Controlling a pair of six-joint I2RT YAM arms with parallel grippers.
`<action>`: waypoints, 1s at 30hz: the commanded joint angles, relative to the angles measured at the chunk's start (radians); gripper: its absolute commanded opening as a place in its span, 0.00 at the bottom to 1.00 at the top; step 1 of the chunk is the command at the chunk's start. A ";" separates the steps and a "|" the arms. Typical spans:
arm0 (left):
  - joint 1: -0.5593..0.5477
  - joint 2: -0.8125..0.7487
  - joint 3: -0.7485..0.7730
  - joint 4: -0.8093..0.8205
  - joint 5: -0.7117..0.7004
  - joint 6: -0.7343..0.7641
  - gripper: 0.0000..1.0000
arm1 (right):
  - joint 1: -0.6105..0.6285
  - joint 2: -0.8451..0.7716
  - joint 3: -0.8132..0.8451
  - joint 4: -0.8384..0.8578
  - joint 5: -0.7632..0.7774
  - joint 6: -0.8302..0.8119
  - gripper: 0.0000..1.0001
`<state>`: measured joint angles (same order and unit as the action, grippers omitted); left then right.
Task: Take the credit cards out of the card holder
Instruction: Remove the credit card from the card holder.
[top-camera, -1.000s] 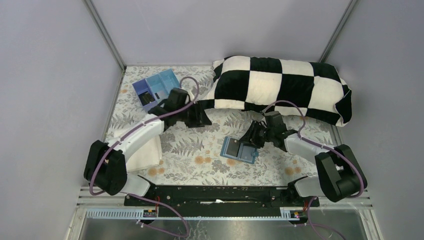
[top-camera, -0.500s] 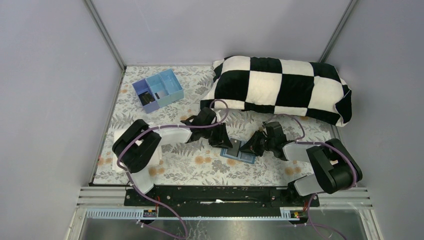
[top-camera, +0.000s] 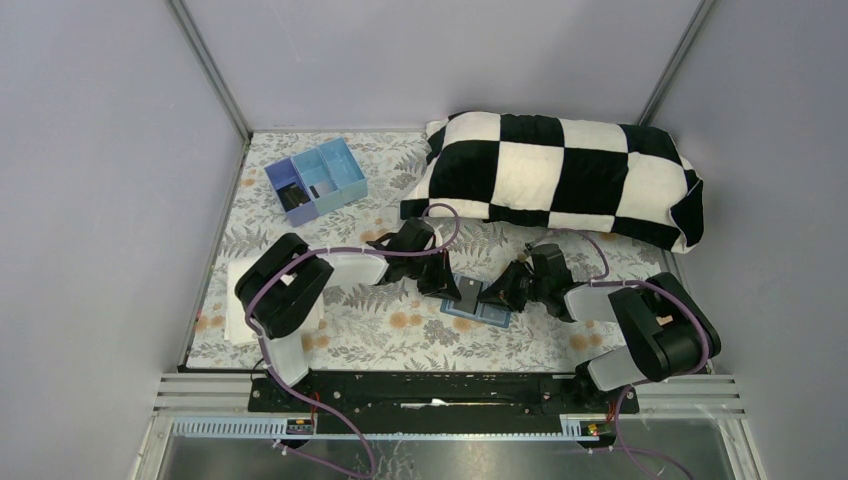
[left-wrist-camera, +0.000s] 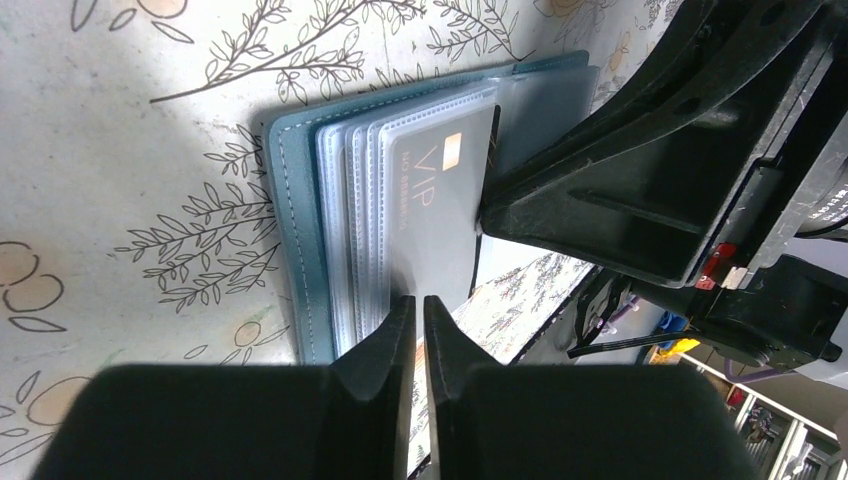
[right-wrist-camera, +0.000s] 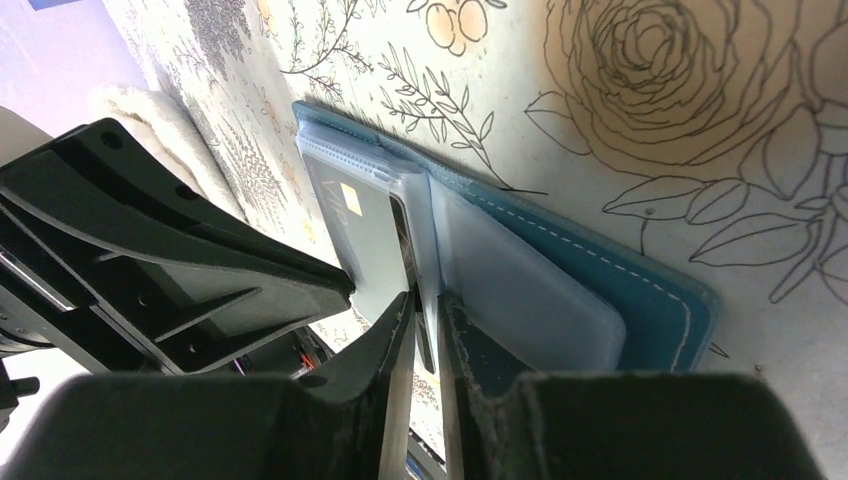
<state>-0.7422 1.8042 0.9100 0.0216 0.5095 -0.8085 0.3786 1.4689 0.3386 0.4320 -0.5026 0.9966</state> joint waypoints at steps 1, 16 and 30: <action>-0.004 0.042 0.000 -0.015 -0.042 0.035 0.10 | 0.003 0.015 0.001 0.035 -0.006 0.008 0.19; -0.010 0.072 -0.013 0.034 -0.077 0.012 0.00 | 0.003 -0.006 -0.041 0.095 -0.045 0.012 0.00; -0.017 -0.108 -0.020 -0.014 -0.015 0.087 0.17 | 0.002 -0.148 -0.007 -0.128 0.057 -0.097 0.14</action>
<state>-0.7536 1.7786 0.8722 0.0662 0.5121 -0.7998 0.3779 1.3510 0.2985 0.3820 -0.4824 0.9501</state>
